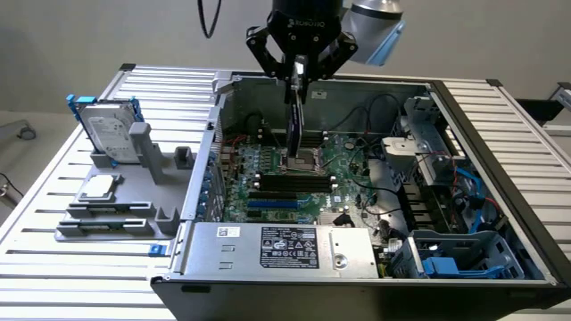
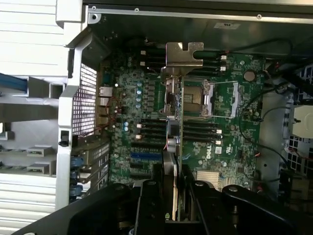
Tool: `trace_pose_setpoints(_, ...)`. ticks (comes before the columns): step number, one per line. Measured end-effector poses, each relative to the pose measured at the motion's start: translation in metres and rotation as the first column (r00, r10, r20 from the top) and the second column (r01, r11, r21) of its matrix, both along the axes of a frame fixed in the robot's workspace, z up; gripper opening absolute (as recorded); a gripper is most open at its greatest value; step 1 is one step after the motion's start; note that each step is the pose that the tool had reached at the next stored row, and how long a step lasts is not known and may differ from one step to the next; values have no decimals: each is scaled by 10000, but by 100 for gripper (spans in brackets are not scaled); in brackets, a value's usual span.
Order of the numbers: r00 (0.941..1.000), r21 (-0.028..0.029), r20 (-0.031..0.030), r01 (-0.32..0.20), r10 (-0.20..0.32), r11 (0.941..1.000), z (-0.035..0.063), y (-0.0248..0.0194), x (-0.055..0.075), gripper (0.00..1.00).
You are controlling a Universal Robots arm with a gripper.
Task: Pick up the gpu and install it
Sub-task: 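Pick up the gpu and move the gpu toward the slot, then insert the gpu into the slot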
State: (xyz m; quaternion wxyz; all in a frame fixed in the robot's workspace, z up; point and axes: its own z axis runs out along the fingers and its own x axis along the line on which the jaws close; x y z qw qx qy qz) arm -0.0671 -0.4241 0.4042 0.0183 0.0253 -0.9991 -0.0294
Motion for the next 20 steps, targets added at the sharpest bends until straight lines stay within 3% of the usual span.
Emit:
trace_pose_setpoints(3, 9999, -1, -4, 108, -108, 9999, -40, 0, 32, 26)
trace_pose_setpoints(20, 9999, -1, -12, 107, -107, 9999, -40, 0, 32, 26)
